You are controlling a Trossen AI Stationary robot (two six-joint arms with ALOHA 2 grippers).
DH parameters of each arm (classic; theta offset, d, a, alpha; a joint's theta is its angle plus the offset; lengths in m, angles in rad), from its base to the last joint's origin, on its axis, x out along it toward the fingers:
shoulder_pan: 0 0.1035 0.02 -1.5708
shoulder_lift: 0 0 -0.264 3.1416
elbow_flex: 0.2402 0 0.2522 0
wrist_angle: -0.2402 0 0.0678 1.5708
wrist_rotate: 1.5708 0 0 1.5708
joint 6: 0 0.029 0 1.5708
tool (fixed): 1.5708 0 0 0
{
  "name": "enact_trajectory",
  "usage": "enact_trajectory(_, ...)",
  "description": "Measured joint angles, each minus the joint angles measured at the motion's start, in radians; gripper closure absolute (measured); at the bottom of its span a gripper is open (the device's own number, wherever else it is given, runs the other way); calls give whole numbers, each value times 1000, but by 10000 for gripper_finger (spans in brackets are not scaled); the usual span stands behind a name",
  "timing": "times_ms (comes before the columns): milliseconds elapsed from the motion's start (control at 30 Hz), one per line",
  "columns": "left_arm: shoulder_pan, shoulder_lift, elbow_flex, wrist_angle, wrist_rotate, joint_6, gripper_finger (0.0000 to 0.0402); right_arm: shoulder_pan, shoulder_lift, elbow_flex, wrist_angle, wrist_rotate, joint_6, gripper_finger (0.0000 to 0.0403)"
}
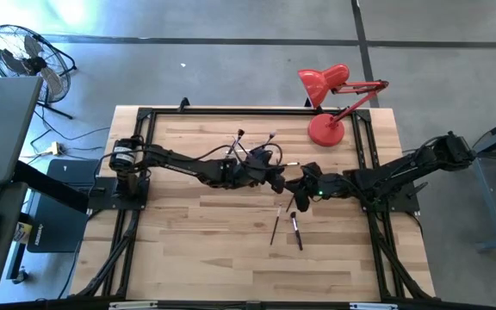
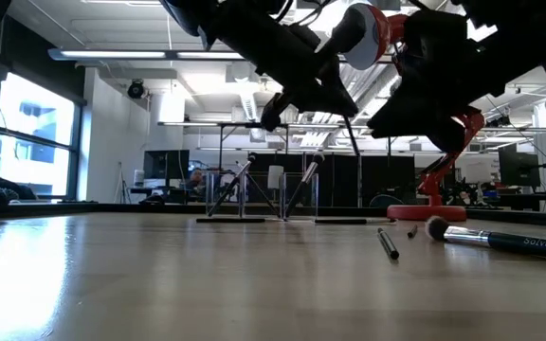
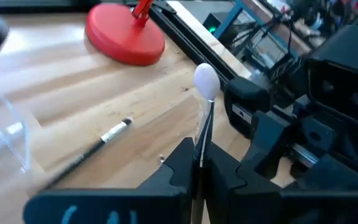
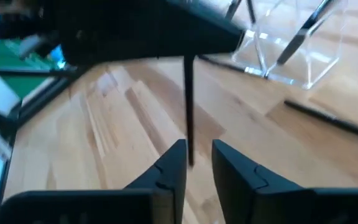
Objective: Put items in baskets/containers
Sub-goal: Put the white eyeshadow brush into the transparent organizer
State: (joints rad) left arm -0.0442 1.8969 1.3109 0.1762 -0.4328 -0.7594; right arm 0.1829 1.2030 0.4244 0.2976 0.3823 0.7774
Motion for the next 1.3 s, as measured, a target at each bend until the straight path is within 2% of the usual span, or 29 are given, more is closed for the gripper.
enact_trajectory(133,-1,0,0,0,-1,155,392,0,0,0,-41,-77,0,318)
enact_trajectory(333,-1,-6,0,-11,-4,385,393,1,0,0,-99,-132,5,318)
enact_trajectory(533,2,-73,-3,-150,-80,516,394,1,0,0,-126,-144,8,319)
enact_trajectory(600,18,-95,0,-183,-61,575,394,1,0,0,-131,-143,8,319)
enact_trajectory(767,80,-172,-4,-409,-42,607,394,1,0,0,-139,-112,9,320)
enact_trajectory(833,113,-222,-62,-420,-10,608,394,1,0,0,-138,-85,8,320)
enact_trajectory(867,131,-249,-105,-395,9,613,394,1,0,0,-138,-66,8,320)
enact_trajectory(1000,202,-353,-337,-75,97,608,394,1,0,0,-132,32,9,320)
enact_trajectory(1067,233,-389,-472,192,155,603,394,0,0,0,-128,85,8,320)
enact_trajectory(1133,260,-396,-594,499,172,594,394,0,0,-1,-121,138,8,320)
enact_trajectory(1200,291,-394,-696,724,189,575,394,0,0,-1,-117,184,8,320)
enact_trajectory(1300,328,-350,-755,856,217,564,394,-8,0,-1,-111,235,8,320)
